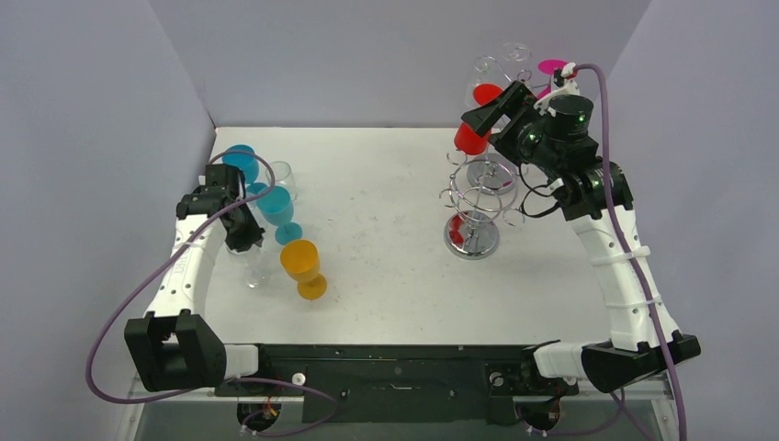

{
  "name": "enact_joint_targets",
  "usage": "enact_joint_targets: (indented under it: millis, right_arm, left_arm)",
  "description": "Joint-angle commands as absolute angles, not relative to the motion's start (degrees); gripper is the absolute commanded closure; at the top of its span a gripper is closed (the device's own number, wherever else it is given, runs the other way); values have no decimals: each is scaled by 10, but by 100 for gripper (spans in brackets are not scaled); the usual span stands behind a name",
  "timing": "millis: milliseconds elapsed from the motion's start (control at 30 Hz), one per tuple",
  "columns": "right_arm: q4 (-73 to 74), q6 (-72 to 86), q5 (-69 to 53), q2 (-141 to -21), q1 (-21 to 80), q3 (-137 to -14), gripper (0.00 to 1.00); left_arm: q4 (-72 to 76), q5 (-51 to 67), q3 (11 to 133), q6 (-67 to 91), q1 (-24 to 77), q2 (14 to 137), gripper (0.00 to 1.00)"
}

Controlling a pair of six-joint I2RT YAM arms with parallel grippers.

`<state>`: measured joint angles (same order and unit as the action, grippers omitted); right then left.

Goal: Take the wine glass off the wine glass rack
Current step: Place the wine glass at the center of the board.

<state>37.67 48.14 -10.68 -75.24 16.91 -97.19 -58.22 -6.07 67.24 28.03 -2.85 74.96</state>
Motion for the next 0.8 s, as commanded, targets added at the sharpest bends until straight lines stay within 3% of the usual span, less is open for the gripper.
enact_joint_targets:
  millis: [0,167,433,767]
  right_arm:
    - [366,470,-98,-740,165,-983,23]
    - [365,472,-99,-742,165,-983,23]
    - [369,472,-99,-745,166,-989,23]
    - [381,473,-98,-758,173,-1023,23]
  left_arm:
    - [-543,-51,675,278,-39,750,98]
    - [-547,-52,681,273,-45,750,91]
    - [-565,-74,710,263,-46,748,68]
    - [-589,-109,752,250,-46,727,56]
